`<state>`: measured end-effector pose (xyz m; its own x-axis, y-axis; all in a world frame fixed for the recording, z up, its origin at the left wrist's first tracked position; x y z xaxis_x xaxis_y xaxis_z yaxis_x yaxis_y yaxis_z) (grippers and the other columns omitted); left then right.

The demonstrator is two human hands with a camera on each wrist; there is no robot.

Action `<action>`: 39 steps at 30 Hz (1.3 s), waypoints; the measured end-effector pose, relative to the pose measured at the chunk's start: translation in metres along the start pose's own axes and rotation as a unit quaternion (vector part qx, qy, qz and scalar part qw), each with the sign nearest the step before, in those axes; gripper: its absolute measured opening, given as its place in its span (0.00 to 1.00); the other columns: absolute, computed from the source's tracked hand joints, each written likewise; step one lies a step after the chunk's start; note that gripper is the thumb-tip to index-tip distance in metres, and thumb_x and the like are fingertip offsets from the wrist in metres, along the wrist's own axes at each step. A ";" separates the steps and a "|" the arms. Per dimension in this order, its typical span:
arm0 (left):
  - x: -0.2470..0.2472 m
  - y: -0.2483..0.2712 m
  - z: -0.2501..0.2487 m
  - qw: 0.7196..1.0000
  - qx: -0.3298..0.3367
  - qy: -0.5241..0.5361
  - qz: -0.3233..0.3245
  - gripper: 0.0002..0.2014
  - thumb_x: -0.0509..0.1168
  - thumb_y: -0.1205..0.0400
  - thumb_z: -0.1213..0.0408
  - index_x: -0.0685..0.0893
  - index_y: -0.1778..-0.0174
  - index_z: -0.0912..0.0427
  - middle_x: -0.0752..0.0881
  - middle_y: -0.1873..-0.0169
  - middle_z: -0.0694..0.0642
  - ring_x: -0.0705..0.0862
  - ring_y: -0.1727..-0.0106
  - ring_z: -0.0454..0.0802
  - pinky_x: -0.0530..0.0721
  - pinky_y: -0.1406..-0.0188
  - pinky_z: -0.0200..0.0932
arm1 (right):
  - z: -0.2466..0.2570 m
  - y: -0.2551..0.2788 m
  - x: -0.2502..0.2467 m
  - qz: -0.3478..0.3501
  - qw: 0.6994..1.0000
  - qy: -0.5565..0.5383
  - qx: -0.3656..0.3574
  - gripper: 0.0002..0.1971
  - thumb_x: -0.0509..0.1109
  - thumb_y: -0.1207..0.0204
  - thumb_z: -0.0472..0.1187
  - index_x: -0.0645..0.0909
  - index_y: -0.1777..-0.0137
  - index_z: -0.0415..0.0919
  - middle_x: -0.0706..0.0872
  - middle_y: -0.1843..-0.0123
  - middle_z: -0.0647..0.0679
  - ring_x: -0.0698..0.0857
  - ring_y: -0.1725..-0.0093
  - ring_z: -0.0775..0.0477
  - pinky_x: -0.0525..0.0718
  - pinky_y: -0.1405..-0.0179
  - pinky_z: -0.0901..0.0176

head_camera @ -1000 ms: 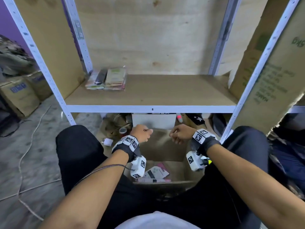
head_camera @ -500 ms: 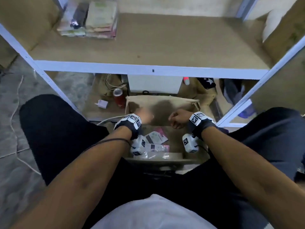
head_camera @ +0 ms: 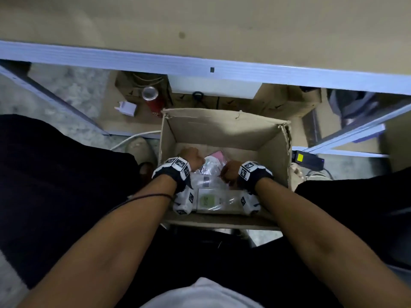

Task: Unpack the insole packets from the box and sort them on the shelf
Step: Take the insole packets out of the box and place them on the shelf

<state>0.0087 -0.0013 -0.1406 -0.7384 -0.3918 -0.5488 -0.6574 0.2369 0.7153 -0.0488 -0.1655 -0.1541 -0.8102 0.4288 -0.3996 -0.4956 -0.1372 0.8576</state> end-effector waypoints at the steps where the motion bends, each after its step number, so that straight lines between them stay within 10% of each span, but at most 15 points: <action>1: 0.001 -0.001 0.001 1.000 -0.001 -0.008 -0.006 0.14 0.65 0.20 0.65 0.88 0.46 0.71 0.88 0.47 0.72 0.87 0.44 0.70 0.88 0.45 0.58 | -0.004 -0.005 0.006 0.006 1.000 0.028 0.012 0.13 0.70 0.23 0.41 0.88 0.41 0.39 0.91 0.44 0.38 0.91 0.48 0.37 0.88 0.42 0.42; 6: 0.003 -0.005 0.004 0.999 0.006 -0.048 -0.008 0.17 0.65 0.17 0.58 0.86 0.36 0.65 0.86 0.36 0.64 0.85 0.38 0.62 0.83 0.38 0.52 | -0.018 -0.019 0.029 0.025 0.992 0.122 0.010 0.36 0.75 0.24 0.35 0.66 0.17 0.47 0.70 0.18 0.41 0.75 0.23 0.39 0.75 0.24 0.48; 10: 0.002 -0.008 0.005 0.998 0.009 -0.063 -0.024 0.16 0.61 0.15 0.59 0.86 0.38 0.64 0.87 0.37 0.63 0.83 0.35 0.61 0.79 0.33 0.51 | -0.027 -0.017 0.041 0.046 0.994 0.096 0.026 0.48 0.78 0.30 0.31 0.58 0.15 0.58 0.74 0.20 0.45 0.78 0.26 0.39 0.80 0.30 0.43; 14: 0.001 -0.008 -0.001 0.996 0.008 -0.078 -0.031 0.18 0.57 0.13 0.57 0.86 0.36 0.60 0.85 0.35 0.62 0.81 0.32 0.61 0.78 0.31 0.50 | -0.025 -0.022 0.042 0.067 0.991 0.112 0.027 0.51 0.81 0.32 0.32 0.56 0.14 0.48 0.72 0.19 0.41 0.74 0.22 0.38 0.76 0.26 0.43; 19: -0.001 -0.007 -0.015 0.994 0.028 -0.095 -0.041 0.17 0.59 0.15 0.57 0.89 0.56 0.63 0.89 0.47 0.62 0.85 0.43 0.60 0.79 0.42 0.46 | -0.019 -0.023 0.044 0.073 0.985 0.153 0.030 0.60 0.86 0.38 0.33 0.49 0.12 0.44 0.65 0.16 0.39 0.70 0.20 0.36 0.75 0.25 0.40; 26: 0.005 -0.006 -0.024 0.992 0.035 -0.102 -0.059 0.14 0.60 0.16 0.58 0.87 0.54 0.63 0.88 0.51 0.61 0.86 0.47 0.58 0.81 0.41 0.47 | 0.007 -0.031 0.042 0.040 0.984 0.173 0.003 0.24 0.73 0.22 0.34 0.76 0.27 0.29 0.77 0.25 0.35 0.79 0.27 0.37 0.77 0.27 0.51; 39: 0.030 -0.026 -0.002 0.990 -0.004 -0.141 0.016 0.16 0.58 0.14 0.61 0.89 0.42 0.63 0.88 0.41 0.62 0.86 0.41 0.59 0.85 0.38 0.51 | 0.008 -0.032 0.046 0.055 0.987 0.151 -0.008 0.32 0.80 0.29 0.33 0.74 0.26 0.34 0.76 0.24 0.36 0.77 0.26 0.35 0.77 0.27 0.43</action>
<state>0.0036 -0.0215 -0.1750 -0.7722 -0.1197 -0.6240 -0.6324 0.2386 0.7369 -0.0674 -0.1342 -0.1969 -0.9144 0.1257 -0.3848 -0.4026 -0.1828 0.8970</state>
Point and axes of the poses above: each hand's wrist, its own y-axis away from the middle knuckle, its own x-axis out of the palm, z = x × y, the point moved 4 cm from there along -y, towards the middle knuckle
